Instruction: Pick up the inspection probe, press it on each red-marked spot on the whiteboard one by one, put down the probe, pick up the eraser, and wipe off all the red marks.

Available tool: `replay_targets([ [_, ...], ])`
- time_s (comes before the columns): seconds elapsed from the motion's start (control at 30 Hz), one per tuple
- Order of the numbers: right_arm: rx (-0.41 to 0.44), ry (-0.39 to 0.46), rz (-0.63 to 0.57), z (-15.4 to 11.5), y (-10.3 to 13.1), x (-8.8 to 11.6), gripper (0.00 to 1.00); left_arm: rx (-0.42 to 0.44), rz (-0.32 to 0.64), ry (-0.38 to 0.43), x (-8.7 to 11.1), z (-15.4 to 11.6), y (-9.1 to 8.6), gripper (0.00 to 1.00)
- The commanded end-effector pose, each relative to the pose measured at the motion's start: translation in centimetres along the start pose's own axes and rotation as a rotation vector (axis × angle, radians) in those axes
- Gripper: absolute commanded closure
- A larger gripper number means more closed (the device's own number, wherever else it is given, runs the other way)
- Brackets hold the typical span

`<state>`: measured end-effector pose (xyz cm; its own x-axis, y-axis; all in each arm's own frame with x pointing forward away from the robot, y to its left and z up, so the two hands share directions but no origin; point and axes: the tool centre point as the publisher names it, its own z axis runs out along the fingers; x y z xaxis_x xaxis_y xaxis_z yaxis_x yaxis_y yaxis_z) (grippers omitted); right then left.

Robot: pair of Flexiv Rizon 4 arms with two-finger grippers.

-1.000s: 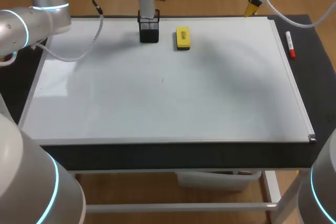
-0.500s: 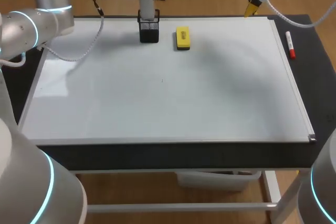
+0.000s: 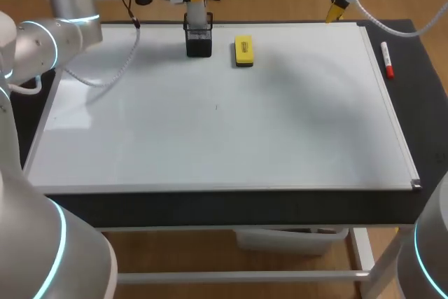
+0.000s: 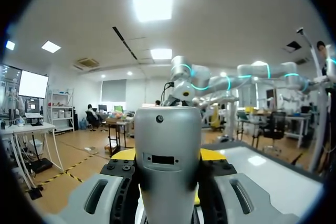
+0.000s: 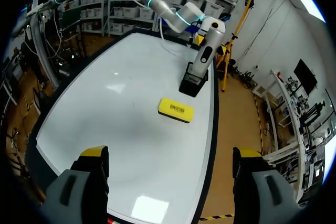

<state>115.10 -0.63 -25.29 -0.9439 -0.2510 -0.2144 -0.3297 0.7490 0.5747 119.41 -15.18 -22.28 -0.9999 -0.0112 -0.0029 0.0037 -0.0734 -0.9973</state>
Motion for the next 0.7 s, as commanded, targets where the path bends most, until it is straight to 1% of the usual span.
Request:
replay_targets([
  [0.03,0.004,0.003,-0.001,-0.1,0.0,0.0,0.00,0.016,-0.003,0.159,-0.7,-0.1,1.2,1.00],
  [0.23,0.004,0.003,-0.001,-0.1,0.0,0.0,0.00,0.017,-0.014,0.163,-0.7,-0.2,2.1,1.00],
  [0.53,0.004,0.003,-0.001,-0.1,0.0,0.0,0.00,0.008,-0.043,0.178,-0.8,-0.2,4.0,1.00],
  [0.7,0.004,0.003,-0.001,-0.1,0.0,0.0,0.00,0.011,-0.035,0.199,-1.0,-0.1,4.7,1.00],
])
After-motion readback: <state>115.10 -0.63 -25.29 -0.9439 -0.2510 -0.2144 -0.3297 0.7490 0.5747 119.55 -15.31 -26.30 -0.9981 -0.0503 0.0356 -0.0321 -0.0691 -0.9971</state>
